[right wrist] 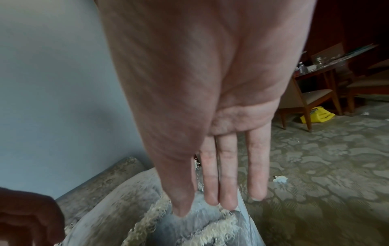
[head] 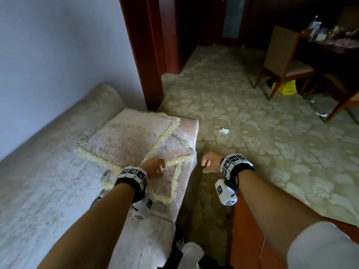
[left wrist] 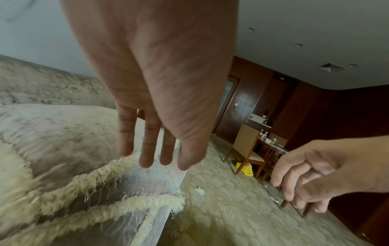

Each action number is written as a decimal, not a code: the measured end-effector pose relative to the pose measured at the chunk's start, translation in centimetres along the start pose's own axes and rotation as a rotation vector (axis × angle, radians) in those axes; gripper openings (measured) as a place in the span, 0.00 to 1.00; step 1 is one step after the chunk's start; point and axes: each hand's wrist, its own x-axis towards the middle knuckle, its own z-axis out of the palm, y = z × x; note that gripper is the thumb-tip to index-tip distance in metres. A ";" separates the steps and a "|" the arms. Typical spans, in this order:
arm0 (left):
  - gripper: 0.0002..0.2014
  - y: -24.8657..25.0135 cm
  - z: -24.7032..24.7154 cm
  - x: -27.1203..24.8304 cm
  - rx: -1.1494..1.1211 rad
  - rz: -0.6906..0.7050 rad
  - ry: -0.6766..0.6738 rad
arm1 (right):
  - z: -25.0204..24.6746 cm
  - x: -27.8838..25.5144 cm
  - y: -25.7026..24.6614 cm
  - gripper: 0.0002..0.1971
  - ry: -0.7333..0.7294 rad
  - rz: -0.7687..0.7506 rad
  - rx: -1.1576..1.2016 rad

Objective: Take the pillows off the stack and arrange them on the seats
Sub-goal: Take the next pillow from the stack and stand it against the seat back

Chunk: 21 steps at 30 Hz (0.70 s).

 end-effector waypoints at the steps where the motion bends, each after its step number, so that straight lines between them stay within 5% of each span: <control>1: 0.14 -0.4 -0.5 1.2 0.003 -0.021 0.009 | -1.0 1.2 0.0 0.15 -0.010 0.004 -0.014; 5: 0.14 -1.0 -4.0 6.7 -0.037 -0.029 0.078 | -7.0 5.1 -1.3 0.17 -0.041 -0.019 -0.139; 10: 0.13 -2.7 -8.1 11.8 -0.115 -0.047 0.176 | -13.7 11.4 -2.8 0.11 0.087 -0.033 -0.191; 21: 0.15 -10.5 -7.6 14.1 -0.161 -0.329 0.080 | -12.4 25.1 -6.9 0.11 -0.183 -0.238 -0.284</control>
